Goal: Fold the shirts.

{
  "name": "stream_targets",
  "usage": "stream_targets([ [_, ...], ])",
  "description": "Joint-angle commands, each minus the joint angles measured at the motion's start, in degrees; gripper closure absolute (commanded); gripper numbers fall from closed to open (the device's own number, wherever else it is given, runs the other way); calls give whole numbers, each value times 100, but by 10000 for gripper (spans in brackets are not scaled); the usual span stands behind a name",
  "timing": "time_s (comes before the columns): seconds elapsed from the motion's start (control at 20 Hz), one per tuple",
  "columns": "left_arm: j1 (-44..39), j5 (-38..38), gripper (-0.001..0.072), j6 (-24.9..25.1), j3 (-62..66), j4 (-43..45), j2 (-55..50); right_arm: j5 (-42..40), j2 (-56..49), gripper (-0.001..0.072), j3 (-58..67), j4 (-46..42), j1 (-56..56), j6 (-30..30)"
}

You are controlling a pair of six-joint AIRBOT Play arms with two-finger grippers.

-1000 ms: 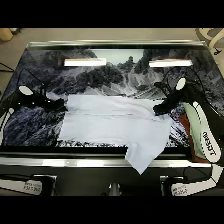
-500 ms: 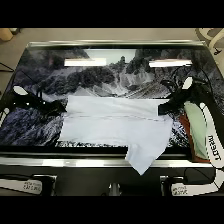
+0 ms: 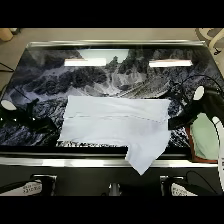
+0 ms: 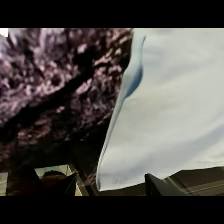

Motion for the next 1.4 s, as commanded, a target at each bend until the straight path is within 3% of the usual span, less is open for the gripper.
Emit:
stream_targets([
  [0.0,24,452,205,175,-1187,-9,555,-245,649,227,-726,-22,-46,-37],
  [0.1,-55,713,206,175,-1427,-149,549,-225,743,227,-734,-22,-46,-39],
  [0.2,-105,841,293,184,-1478,-358,549,-195,756,227,-734,-24,-46,-39],
  [0.45,-341,1043,295,109,-1488,-398,531,-223,756,227,-734,15,-46,-35],
  [0.5,-356,1082,334,107,-1488,-400,531,-221,758,227,-734,15,-46,-35],
  [0.65,-350,1228,689,7,-1488,-398,531,-138,756,227,-737,15,-46,-37],
  [0.9,-350,1185,686,13,-1486,-400,592,-79,979,226,-1300,337,-46,-107],
  [1.2,-352,1207,686,74,-1486,-398,640,-516,1484,224,-2715,1224,-46,-192],
  [1.35,-352,1193,686,72,-1486,-400,654,-876,1569,225,-3034,1228,-46,33],
])
